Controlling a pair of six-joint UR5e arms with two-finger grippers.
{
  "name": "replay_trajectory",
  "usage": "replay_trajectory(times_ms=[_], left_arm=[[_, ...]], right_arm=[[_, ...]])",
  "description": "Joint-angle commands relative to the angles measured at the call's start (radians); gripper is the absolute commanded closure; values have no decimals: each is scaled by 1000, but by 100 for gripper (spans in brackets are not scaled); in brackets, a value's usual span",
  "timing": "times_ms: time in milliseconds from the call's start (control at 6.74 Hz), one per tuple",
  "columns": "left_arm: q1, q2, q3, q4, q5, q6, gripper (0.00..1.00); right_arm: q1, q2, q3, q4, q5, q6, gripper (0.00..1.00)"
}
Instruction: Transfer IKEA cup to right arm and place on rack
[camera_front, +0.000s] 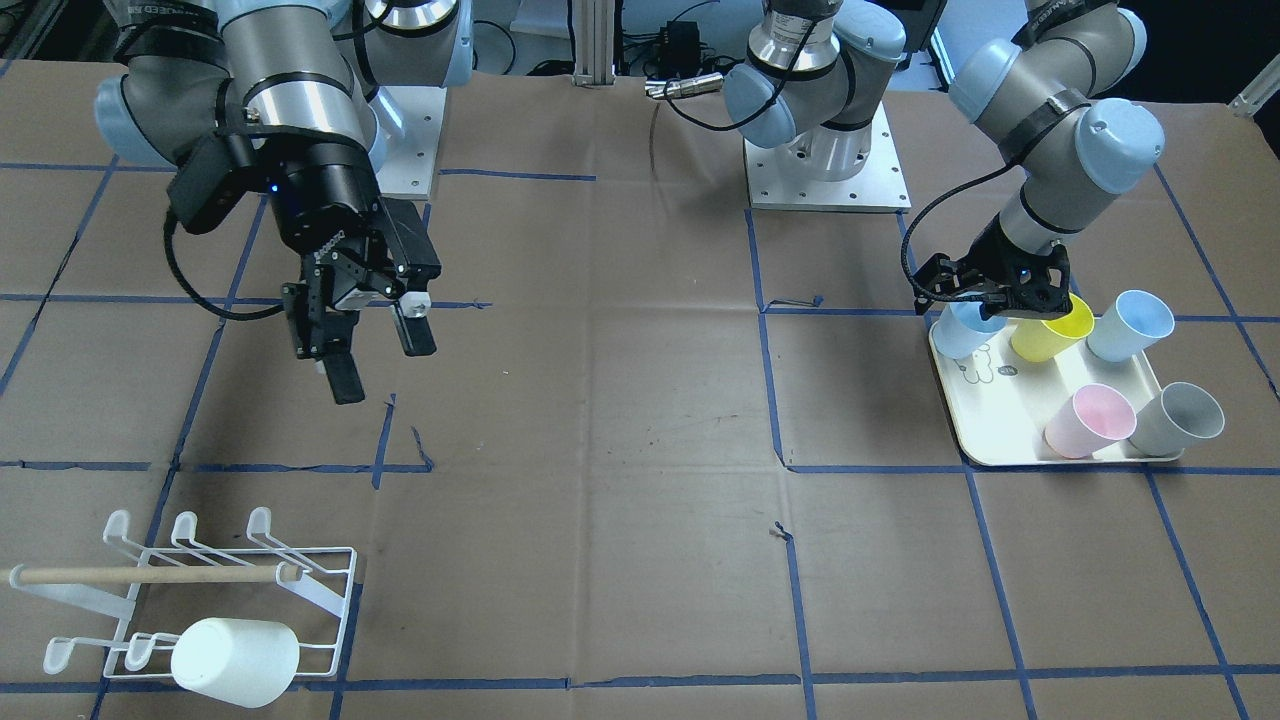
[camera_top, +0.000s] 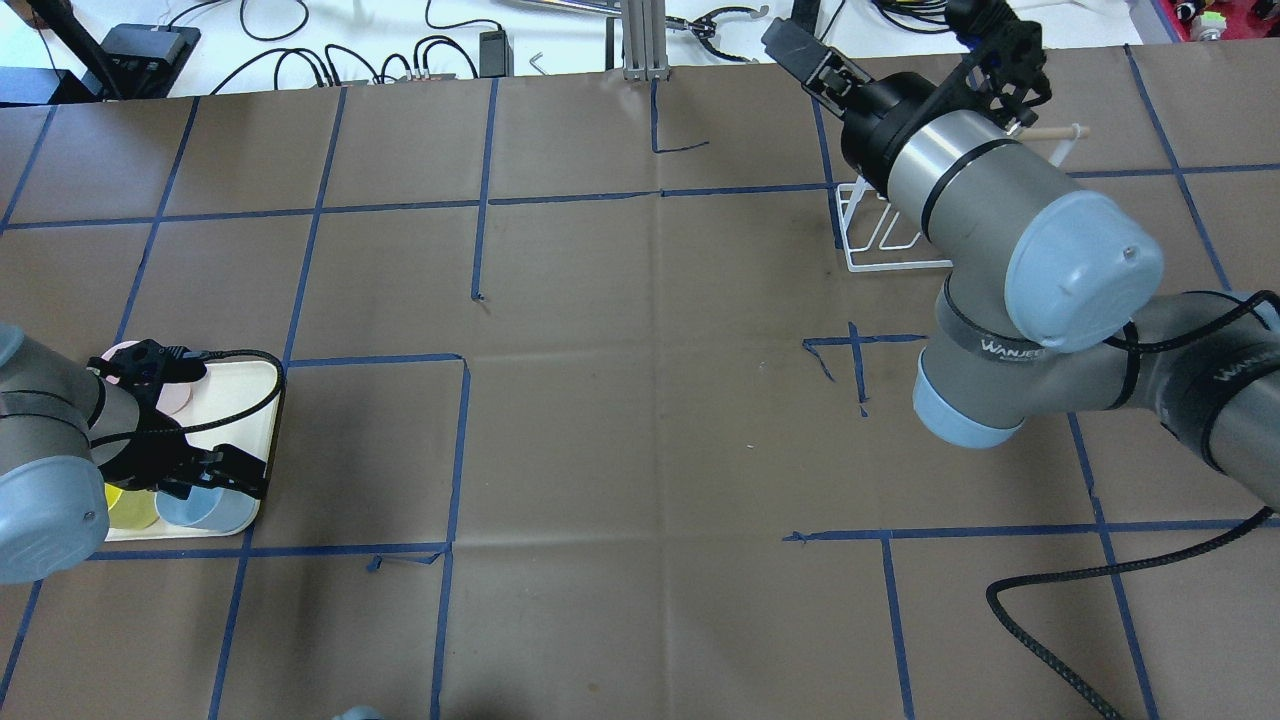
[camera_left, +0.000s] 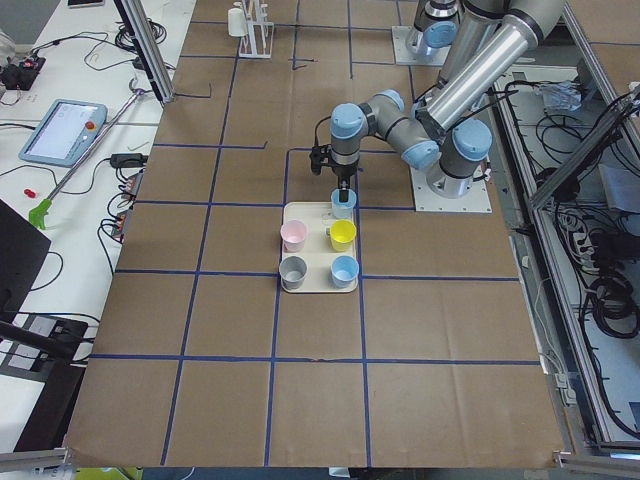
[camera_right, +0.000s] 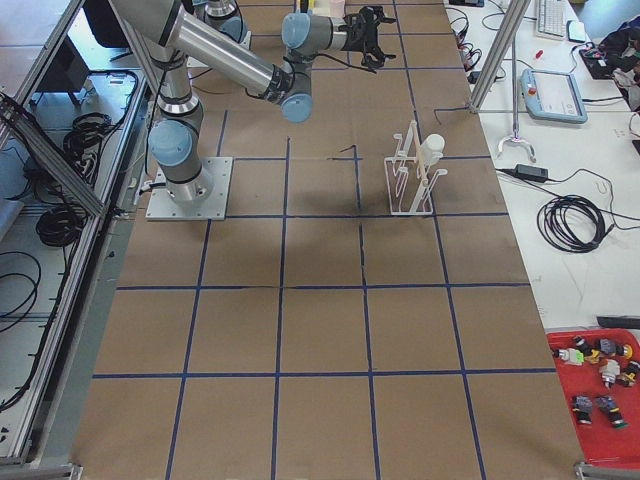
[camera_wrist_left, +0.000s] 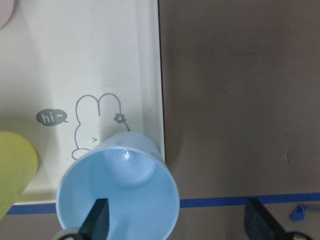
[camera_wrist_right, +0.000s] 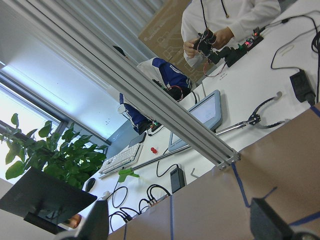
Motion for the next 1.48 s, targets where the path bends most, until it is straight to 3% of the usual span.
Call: replay_trajectory(times_ms=[0, 148, 297, 741, 890, 1038, 1335], left_arm=[[1, -4, 2, -5, 3, 1, 56], [1, -3, 2, -8, 29, -2, 89], [1, -3, 2, -9, 29, -6, 100], [1, 17, 22, -9, 28, -8, 100], [-4, 22, 78, -23, 22, -12, 100], [-5, 29, 151, -107, 22, -12, 100], [-10, 23, 413, -403, 20, -14, 100]], right_arm=[[37, 0, 51, -62, -1, 346, 0], [37, -1, 80, -90, -2, 500, 0], [37, 0, 97, -92, -5, 580, 0], [37, 6, 99, -69, -11, 579, 0], [37, 6, 100, -69, -11, 579, 0], [37, 6, 100, -69, -11, 579, 0], [37, 5, 100, -69, -13, 578, 0]])
